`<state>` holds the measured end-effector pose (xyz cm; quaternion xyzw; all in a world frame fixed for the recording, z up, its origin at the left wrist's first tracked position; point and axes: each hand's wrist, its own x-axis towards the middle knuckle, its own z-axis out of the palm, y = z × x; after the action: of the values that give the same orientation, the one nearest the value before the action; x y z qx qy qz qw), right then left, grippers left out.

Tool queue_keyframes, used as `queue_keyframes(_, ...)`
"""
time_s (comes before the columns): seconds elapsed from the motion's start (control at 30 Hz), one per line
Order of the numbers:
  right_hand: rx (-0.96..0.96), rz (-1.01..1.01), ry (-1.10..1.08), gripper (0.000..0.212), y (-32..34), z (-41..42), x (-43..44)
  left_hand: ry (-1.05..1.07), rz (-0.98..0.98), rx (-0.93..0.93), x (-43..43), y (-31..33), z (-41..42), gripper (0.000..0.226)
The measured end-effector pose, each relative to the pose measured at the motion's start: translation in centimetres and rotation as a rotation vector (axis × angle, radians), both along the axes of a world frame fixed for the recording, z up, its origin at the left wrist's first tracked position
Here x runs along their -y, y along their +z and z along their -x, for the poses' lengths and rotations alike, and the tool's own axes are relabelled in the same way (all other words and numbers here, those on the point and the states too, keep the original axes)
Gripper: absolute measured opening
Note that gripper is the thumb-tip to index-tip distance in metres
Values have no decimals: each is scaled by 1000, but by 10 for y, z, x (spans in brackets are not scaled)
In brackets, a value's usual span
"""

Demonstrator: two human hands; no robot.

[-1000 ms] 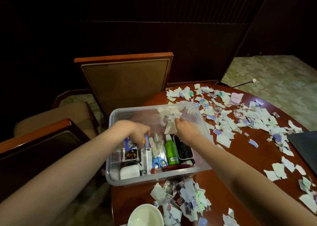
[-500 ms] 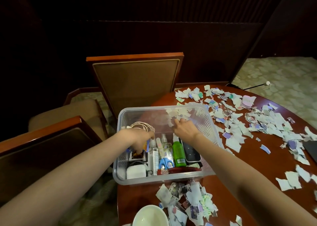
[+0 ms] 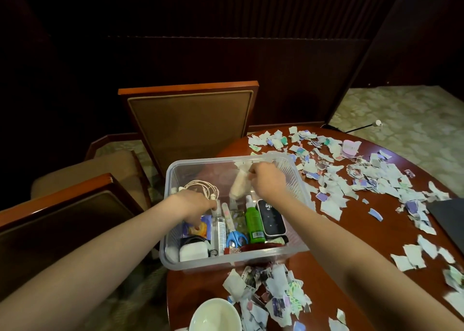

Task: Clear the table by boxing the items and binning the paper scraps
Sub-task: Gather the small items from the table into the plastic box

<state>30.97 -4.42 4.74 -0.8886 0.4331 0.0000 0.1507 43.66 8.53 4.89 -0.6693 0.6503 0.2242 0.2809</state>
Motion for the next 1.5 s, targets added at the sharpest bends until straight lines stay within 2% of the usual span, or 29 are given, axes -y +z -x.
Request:
queue_keyframes(0.2,220,-542,-493,27,-23,-2,4,76,127,-89,9,7,0,40)
queue_keyframes(0.33,146,-655,-614,31,-25,3,11,54,162,-100,14,7,3,35)
queue_keyframes(0.43,109,-596,-607,32,-33,7,17,59,162,-129,17,4,3,34)
queue_keyframes(0.53,68,-616,-535,11,-38,9,14,89,181,-151,23,2,6,33)
queue_keyframes(0.57,59,-582,-533,10,-38,8,14,92,184,-152,25,2,8,33)
queue_keyframes(0.73,96,-512,-526,12,-42,10,16,105,163,-185,36,4,14,32)
queue_keyframes(0.77,69,-485,-485,9,-41,12,16,107,154,-195,38,4,15,32)
queue_keyframes(0.93,1,-290,-316,18,-29,16,22,116,139,-223,49,8,18,28)
queue_keyframes(1.1,-67,-249,-132,23,-7,22,29,165,194,-292,66,25,21,28)
queue_keyframes(1.17,2,-256,-134,21,0,26,28,184,221,-314,74,34,25,28)
queue_keyframes(1.3,262,-339,-229,20,34,38,37,189,279,-295,87,52,31,25)
queue_keyframes(1.5,355,-320,-398,18,62,83,71,198,362,-386,111,75,46,26)
